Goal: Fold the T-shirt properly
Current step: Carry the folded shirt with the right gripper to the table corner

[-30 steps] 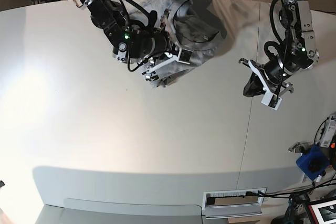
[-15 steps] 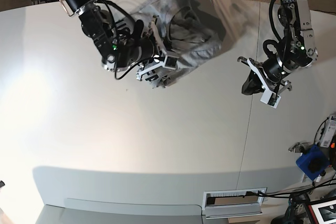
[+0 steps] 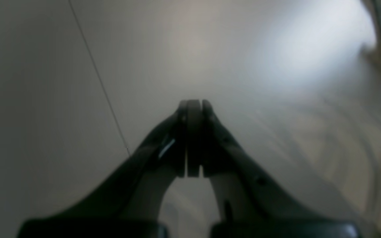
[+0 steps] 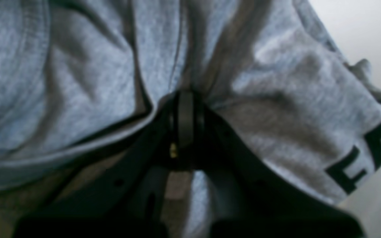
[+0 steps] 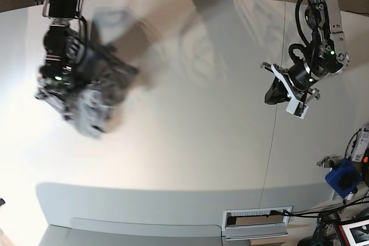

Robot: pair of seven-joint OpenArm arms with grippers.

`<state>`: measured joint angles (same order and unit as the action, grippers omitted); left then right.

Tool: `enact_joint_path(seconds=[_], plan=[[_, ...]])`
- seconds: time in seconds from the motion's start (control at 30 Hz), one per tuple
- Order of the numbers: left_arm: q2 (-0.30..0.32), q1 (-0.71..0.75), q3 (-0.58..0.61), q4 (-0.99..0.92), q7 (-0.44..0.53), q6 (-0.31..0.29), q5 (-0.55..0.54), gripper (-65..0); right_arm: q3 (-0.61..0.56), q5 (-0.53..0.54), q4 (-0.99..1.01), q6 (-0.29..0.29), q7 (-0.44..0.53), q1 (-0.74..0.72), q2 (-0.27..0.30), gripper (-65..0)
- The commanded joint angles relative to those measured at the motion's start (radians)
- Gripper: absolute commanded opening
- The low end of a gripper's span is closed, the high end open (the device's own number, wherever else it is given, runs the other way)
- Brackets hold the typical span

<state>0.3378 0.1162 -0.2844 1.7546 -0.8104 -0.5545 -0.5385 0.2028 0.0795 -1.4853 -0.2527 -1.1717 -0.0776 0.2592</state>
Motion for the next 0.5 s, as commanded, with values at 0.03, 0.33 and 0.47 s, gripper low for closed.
enact_joint_path(seconds=[0.03, 0.33, 0.47], plan=[[0.011, -0.014, -0.006, 0.016, 0.024, -0.003, -0.016, -65.0, 0.108, -0.055, -0.003, 0.041, -0.035, -0.005, 0.010, -65.0], [0.011, -0.014, -0.006, 0.016, 0.023, -0.003, -0.017, -65.0, 0.539, -0.065, -0.003, 0.048, 0.027, -0.005, 0.010, -65.0], [0.011, -0.014, -0.006, 0.016, 0.023, -0.003, -0.017, -65.0, 0.667, -0.034, -0.003, 0.048, 0.057, -0.006, 0.010, -65.0]])
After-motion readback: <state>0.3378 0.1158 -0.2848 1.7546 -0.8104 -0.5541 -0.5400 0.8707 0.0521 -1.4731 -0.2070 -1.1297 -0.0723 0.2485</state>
